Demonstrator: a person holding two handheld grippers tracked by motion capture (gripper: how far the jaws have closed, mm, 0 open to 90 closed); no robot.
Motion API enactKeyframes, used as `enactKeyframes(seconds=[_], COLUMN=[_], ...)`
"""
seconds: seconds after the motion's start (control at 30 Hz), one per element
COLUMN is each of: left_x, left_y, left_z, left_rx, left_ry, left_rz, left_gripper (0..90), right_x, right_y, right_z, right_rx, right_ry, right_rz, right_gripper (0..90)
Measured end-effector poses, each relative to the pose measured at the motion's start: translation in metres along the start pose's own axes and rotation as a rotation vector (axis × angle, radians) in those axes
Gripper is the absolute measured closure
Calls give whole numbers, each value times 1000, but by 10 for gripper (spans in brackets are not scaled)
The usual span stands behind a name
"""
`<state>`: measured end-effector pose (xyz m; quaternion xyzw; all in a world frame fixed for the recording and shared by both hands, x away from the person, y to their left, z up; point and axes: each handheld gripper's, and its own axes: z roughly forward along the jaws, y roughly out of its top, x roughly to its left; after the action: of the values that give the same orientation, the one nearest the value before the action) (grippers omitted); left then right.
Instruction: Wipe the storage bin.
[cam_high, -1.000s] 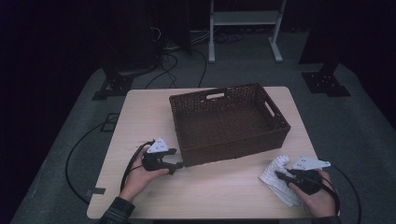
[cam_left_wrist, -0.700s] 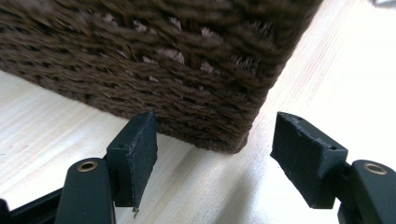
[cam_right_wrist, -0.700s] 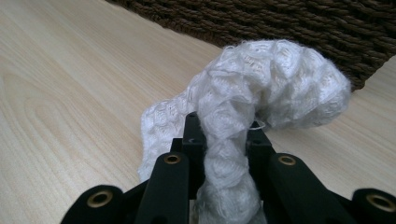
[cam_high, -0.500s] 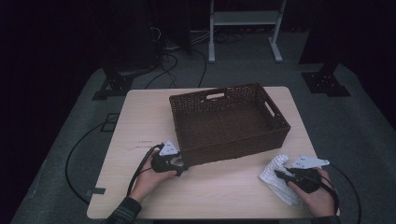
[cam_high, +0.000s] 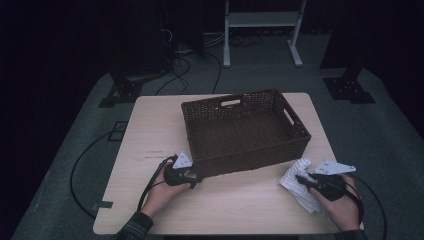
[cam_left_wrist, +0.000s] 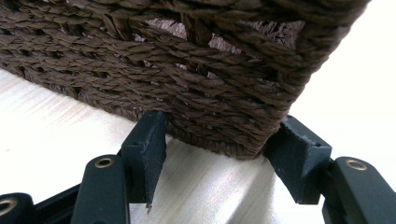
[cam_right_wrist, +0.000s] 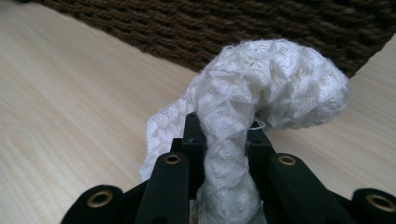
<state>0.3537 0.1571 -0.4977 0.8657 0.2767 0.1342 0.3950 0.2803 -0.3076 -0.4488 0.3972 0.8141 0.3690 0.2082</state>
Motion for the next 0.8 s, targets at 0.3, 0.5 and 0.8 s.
enactKeyframes(seconds=[0.3, 0.5, 0.8], left_x=[-1, -1, -1], left_y=[-1, -1, 0], left_z=[0, 0, 0], left_rx=[-4, -4, -3], left_ry=[10, 10, 8], left_rz=[3, 3, 4], left_gripper=[389, 388, 389], right_x=[-21, -35, -50], right_y=[26, 39, 42], right_z=[-11, -12, 1], right_rx=[-54, -52, -36], right_ry=[-65, -101, -110], right_rz=[15, 34, 58], right_gripper=[756, 756, 758])
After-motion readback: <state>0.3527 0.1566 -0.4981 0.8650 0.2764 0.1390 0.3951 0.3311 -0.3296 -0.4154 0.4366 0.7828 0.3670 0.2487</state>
